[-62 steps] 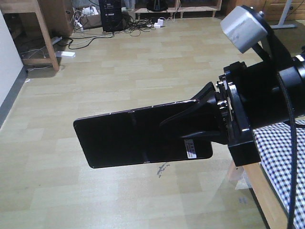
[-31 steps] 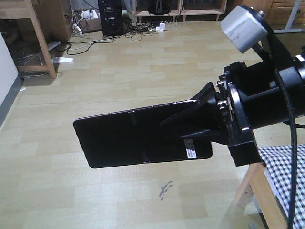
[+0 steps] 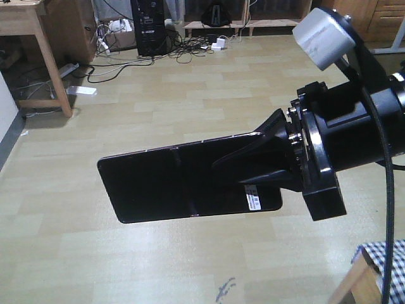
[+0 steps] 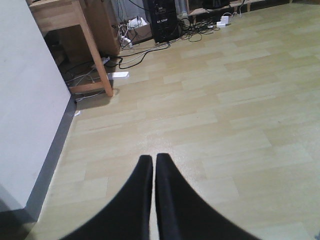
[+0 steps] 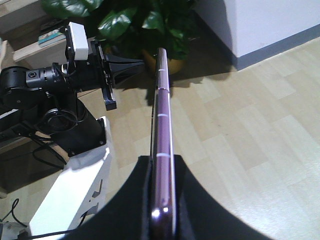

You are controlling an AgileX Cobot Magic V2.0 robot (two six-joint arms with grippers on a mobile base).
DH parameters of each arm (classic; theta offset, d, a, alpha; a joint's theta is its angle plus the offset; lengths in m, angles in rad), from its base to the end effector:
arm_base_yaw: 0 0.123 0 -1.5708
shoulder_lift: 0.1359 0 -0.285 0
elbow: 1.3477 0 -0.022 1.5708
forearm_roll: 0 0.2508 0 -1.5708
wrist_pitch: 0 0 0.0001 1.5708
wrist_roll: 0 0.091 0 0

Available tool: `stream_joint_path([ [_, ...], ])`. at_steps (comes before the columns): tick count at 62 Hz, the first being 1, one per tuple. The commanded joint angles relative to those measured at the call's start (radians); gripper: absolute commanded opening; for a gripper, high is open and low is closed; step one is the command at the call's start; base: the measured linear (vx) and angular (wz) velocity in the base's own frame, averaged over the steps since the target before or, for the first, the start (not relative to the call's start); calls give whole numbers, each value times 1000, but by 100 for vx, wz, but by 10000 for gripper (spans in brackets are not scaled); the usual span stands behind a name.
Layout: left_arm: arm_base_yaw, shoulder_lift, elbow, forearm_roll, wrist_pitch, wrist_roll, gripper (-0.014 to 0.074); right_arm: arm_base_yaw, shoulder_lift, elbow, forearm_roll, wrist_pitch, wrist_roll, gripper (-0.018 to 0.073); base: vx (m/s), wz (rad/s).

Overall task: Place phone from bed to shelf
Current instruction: 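Hold the phone in the right gripper while the base turns away, then hold the phone while the base drives to the wooden shelf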

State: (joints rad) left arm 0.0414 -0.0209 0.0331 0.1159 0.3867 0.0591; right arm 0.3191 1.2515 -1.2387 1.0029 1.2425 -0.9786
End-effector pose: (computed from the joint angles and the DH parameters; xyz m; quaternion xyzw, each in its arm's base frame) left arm 0.0517 0.0061 0.1687 0.0376 0.8066 0.0787 0.5846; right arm 0.1948 0.1409 0.3998 -0.4707 0.7213 0.3944 0.3203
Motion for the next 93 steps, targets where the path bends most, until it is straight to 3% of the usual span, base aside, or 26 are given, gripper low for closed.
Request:
stream_joint_path([
  [1, 1, -7, 5, -2, -73, 0, 1, 0, -25, -26, 82, 35, -9, -1, 38, 0],
  [93, 1, -7, 5, -2, -73, 0, 1, 1, -25, -26, 79, 35, -9, -1, 41, -11],
])
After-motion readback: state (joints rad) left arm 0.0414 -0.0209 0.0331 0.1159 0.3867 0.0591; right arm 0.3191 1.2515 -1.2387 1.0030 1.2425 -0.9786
